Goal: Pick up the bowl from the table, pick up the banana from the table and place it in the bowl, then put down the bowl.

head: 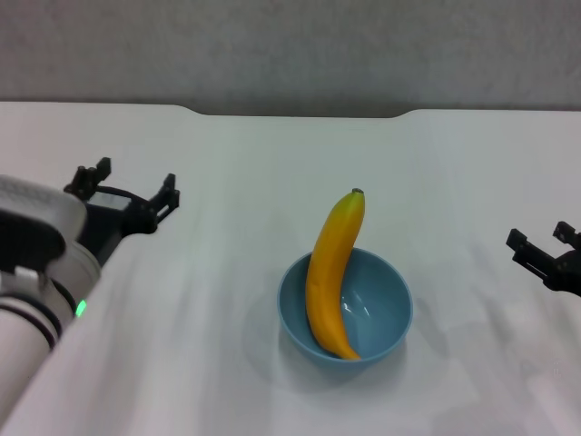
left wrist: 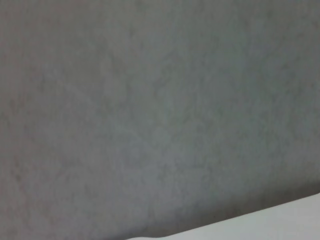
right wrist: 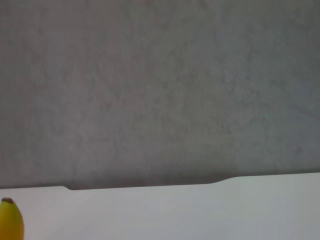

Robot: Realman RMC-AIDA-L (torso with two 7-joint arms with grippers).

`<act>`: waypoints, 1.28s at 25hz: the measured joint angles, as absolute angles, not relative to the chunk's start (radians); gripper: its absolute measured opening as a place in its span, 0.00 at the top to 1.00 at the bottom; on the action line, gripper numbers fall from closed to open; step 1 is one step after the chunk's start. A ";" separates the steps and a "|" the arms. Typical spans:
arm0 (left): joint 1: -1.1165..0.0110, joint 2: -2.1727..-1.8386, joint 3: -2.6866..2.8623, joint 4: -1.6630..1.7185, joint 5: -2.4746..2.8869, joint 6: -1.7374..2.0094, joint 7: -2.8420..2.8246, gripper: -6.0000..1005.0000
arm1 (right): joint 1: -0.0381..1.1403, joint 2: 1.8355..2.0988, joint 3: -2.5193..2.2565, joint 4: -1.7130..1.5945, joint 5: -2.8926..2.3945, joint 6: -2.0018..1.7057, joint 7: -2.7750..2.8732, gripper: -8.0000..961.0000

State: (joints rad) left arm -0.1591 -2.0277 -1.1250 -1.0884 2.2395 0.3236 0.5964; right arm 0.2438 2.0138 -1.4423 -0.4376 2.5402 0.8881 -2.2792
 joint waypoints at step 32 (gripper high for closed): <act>-0.288 -2.042 -0.955 -0.559 2.588 0.849 -0.004 0.11 | 0.362 2.035 -1.458 -0.215 2.661 0.874 -2.506 0.09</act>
State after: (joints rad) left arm -0.2882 -2.0424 -0.9547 -0.5585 2.5876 0.8489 -0.0036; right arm 0.3618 2.0351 -1.4577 -0.2146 2.6614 0.8736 -2.5059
